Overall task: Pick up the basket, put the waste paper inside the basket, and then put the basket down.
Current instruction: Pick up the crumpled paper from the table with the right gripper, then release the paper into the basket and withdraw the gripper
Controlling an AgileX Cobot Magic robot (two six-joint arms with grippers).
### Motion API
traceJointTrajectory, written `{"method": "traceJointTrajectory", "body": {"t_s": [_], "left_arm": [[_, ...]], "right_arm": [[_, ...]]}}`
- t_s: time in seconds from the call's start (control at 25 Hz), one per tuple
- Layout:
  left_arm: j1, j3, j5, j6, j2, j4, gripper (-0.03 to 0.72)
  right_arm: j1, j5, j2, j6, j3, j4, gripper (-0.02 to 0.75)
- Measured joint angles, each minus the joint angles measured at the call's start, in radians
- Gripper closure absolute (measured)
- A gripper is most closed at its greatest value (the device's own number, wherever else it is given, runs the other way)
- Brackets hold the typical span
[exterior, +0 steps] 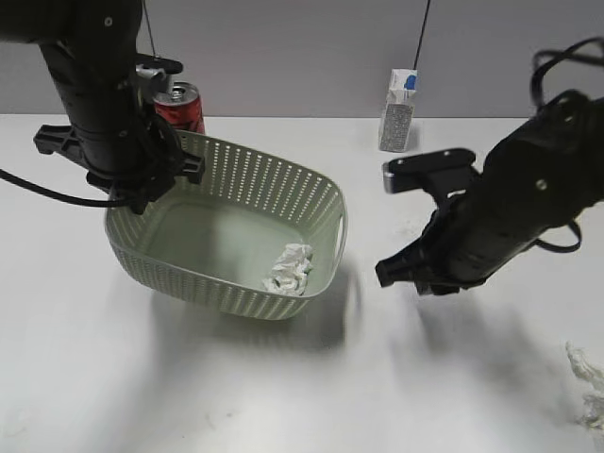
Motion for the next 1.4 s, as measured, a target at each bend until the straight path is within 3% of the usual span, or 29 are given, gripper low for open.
{"method": "traceJointTrajectory", "body": {"t_s": [0.2,0.36,0.52,0.72,0.8,0.92,1.0,1.24,1.4], "left_arm": [[0.000,0.000,-0.011,0.000,0.000,-0.011,0.681],[0.000,0.000,-0.038,0.000,0.000,-0.057,0.681],[0.000,0.000,-0.050,0.000,0.000,-0.073,0.681],[0.000,0.000,-0.051,0.000,0.000,-0.078,0.681],[0.000,0.000,-0.051,0.000,0.000,-0.078,0.681],[0.000,0.000,-0.051,0.000,0.000,-0.078,0.681],[0.000,0.000,-0.051,0.000,0.000,-0.078,0.681],[0.000,0.000,-0.049,0.000,0.000,-0.078,0.681],[0.000,0.000,-0.041,0.000,0.000,-0.078,0.681]], "right_arm": [[0.000,-0.046,-0.244,-0.086,-0.008,0.024,0.722],[0.005,-0.167,-0.344,-0.374,-0.035,0.216,0.723],[0.050,-0.195,-0.316,-0.626,-0.083,0.417,0.723],[0.136,-0.295,-0.186,-0.714,-0.104,0.454,0.708],[0.145,-0.308,-0.119,-0.726,-0.104,0.457,0.617],[0.146,-0.307,-0.047,-0.750,-0.104,0.458,0.261],[0.146,-0.307,-0.030,-0.757,-0.104,0.458,0.143],[0.138,-0.307,-0.078,-0.761,-0.113,0.456,0.122],[0.036,-0.216,-0.194,-0.684,-0.122,0.438,0.119]]}}
